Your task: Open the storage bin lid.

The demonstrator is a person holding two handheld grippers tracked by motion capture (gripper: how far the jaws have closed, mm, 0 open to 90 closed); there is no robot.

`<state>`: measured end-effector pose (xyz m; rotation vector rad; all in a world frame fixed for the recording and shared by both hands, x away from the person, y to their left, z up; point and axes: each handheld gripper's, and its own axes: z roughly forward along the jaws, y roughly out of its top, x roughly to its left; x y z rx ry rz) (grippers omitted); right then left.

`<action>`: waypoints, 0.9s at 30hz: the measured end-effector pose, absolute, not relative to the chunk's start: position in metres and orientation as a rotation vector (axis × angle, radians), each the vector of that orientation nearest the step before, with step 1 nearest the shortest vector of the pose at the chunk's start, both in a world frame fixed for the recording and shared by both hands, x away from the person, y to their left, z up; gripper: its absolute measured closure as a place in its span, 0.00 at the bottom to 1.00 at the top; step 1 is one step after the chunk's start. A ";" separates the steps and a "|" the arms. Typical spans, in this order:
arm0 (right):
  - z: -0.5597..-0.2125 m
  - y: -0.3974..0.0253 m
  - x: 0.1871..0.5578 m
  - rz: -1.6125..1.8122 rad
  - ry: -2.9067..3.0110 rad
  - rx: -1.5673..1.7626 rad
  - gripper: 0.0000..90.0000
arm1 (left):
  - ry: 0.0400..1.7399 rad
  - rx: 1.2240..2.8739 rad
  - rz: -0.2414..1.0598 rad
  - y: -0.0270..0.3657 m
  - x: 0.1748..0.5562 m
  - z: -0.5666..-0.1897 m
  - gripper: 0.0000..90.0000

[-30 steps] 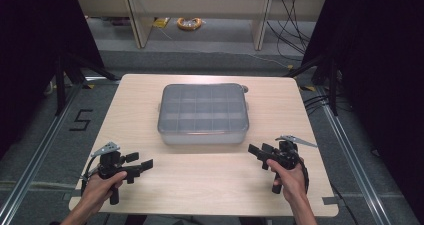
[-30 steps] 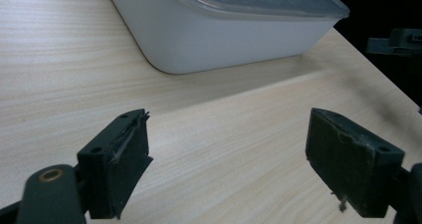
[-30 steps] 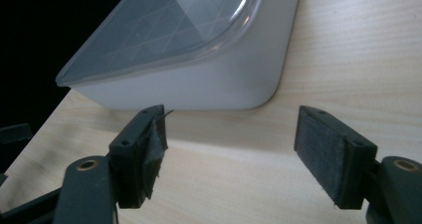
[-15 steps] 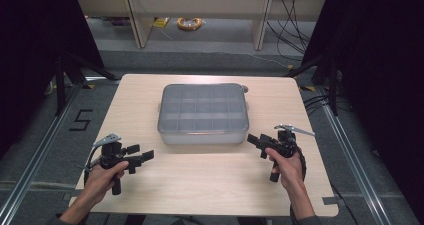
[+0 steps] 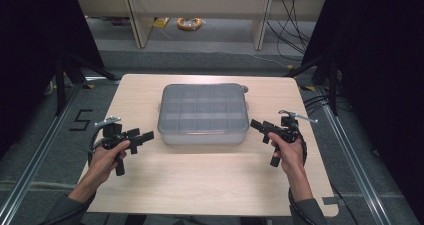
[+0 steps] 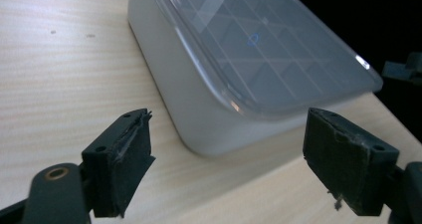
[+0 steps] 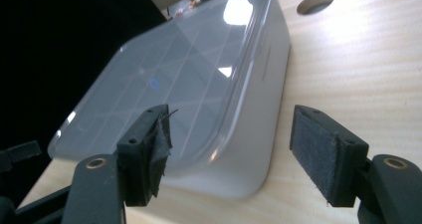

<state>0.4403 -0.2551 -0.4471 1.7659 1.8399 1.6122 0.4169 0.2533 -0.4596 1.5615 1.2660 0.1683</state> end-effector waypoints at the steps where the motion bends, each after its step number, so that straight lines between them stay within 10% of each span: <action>1: -0.448 -0.257 0.445 1.610 1.842 1.733 0.38 | 1.273 1.570 0.172 0.252 0.420 -0.458 0.21; 27: -0.456 -0.243 0.510 1.616 1.795 1.920 0.49 | 1.388 1.514 0.105 0.240 0.509 -0.457 0.33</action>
